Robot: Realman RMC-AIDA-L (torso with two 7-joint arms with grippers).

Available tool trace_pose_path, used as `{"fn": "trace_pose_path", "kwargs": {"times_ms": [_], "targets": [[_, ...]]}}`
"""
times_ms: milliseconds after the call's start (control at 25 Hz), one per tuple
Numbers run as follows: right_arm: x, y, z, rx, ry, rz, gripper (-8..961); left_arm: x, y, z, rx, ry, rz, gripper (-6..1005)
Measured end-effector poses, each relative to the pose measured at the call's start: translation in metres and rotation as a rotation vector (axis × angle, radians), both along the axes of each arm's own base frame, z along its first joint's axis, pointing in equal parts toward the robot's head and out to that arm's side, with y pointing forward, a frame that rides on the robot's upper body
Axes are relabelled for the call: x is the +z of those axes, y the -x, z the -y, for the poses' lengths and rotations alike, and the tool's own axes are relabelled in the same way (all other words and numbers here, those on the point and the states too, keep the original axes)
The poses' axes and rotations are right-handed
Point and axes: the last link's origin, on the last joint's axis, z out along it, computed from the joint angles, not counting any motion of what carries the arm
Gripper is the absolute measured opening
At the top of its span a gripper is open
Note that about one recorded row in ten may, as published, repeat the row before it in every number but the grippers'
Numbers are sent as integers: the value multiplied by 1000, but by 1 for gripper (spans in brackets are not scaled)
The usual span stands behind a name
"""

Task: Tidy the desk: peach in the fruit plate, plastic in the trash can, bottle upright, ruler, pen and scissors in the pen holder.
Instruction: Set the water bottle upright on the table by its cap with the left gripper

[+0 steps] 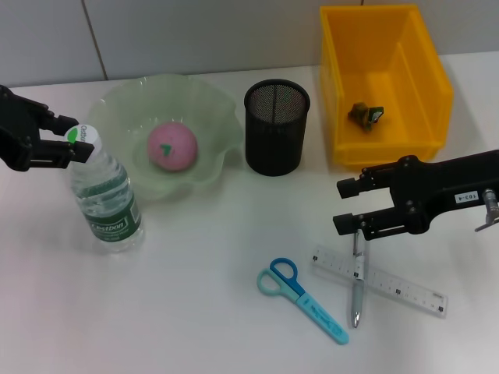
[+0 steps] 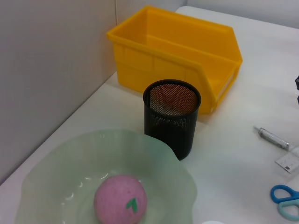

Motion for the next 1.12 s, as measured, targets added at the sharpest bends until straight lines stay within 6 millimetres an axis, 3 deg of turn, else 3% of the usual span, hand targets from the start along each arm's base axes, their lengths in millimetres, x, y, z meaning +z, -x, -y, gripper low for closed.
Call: {"fn": "trace_pose_path", "kwargs": {"times_ms": [1120], "targets": [[0, 0, 0, 1, 0, 0, 692, 6, 7, 2, 7, -30, -14, 381]]}}
